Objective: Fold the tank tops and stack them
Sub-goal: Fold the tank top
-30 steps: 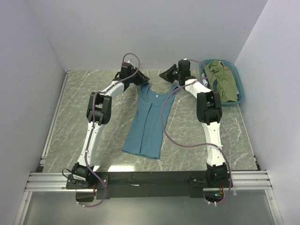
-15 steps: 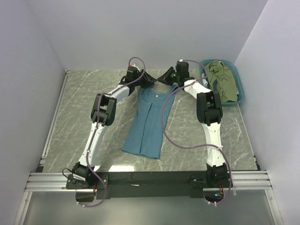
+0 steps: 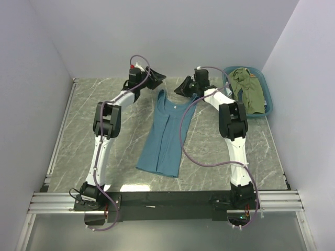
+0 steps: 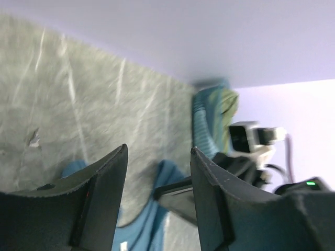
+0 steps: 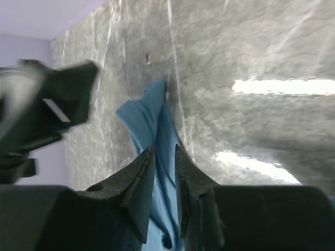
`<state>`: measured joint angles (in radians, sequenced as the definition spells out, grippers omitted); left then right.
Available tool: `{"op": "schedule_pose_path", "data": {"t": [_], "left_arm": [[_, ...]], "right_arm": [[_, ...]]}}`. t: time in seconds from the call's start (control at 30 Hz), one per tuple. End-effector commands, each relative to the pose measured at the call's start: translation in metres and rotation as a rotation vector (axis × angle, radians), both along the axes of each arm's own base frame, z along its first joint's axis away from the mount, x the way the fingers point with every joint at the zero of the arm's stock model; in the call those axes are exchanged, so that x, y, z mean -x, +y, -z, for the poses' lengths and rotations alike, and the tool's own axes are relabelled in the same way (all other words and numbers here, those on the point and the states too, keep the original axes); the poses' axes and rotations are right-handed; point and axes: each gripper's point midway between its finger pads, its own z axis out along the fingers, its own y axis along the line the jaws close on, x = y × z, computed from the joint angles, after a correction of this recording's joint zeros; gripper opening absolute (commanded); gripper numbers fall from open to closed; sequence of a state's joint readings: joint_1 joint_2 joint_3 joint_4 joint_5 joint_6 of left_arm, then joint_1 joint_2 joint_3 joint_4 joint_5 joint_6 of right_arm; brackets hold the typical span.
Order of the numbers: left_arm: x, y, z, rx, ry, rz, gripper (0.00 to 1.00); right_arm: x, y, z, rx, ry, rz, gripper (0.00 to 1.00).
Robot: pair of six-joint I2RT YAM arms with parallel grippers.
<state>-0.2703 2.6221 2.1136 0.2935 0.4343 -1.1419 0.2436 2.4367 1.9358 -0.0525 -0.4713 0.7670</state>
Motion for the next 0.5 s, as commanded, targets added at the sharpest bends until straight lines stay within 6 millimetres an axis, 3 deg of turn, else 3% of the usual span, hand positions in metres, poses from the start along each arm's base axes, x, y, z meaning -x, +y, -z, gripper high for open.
{"op": "schedule_pose_path", "data": {"t": [0.0,0.13,0.27,0.47], "left_arm": [[0.007,0.009,-0.103,0.048,-0.196,0.013,0.56],[0.010,0.028,-0.094,-0.019,-0.127,-0.061,0.52],[0.019,0.060,-0.045,-0.174,0.082,-0.181,0.42],[0.034,0.061,0.000,-0.272,0.189,-0.132,0.31]], "right_arm": [[-0.004,0.019,-0.048,0.023,-0.115,-0.043,0.30],[-0.002,0.033,-0.044,0.066,-0.126,-0.064,0.32],[0.002,0.050,-0.039,0.115,-0.140,-0.075,0.34],[-0.004,0.062,-0.027,0.190,-0.147,-0.053,0.44]]}}
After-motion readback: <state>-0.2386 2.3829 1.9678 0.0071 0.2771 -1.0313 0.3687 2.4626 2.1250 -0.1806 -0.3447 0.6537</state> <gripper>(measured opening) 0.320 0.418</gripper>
